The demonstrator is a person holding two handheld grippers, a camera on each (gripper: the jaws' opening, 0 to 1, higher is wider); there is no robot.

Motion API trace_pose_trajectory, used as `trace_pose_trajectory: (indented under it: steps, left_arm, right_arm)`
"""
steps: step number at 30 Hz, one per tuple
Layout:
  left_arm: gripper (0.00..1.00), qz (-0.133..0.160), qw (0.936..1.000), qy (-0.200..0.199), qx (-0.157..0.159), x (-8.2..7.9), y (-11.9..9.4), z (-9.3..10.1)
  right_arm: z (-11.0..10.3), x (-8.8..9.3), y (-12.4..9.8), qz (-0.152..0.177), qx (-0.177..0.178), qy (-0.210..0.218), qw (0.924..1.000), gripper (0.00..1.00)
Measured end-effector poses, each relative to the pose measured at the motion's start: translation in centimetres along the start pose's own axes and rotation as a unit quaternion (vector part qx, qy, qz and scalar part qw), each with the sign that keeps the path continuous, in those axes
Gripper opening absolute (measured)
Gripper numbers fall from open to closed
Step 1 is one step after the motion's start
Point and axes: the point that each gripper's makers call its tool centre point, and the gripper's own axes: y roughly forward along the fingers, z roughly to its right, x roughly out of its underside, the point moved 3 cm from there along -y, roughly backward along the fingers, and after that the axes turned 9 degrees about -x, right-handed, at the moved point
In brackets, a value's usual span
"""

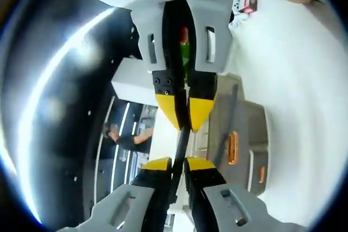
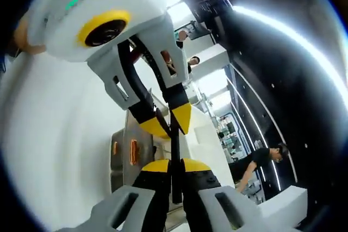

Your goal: Pick up the scattered pens and sticky notes one by one and arrange them into an orderly layout on the desk, lining the pens up parallel to each other and squaring the sticky note stack until the whole desk area is clear and organized

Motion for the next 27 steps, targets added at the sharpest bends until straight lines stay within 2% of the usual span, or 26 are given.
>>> trace_pose_trajectory:
  steps: [7, 27]
  left_arm:
    - [0.11, 0.002, 0.9999, -0.01, 0.002, -0.01, 0.03, 0.1]
    - [0.14, -0.004, 0.9999, -0.01, -0.003, 0.17, -0.1, 0.1]
  right_arm:
    - [0.27, 0.46, -0.02, 0.016, 0.0, 0.035, 0.9993, 0.1]
    - [0.08, 0.91, -0.04, 0.013, 0.004, 0.052, 0.9986, 0.15]
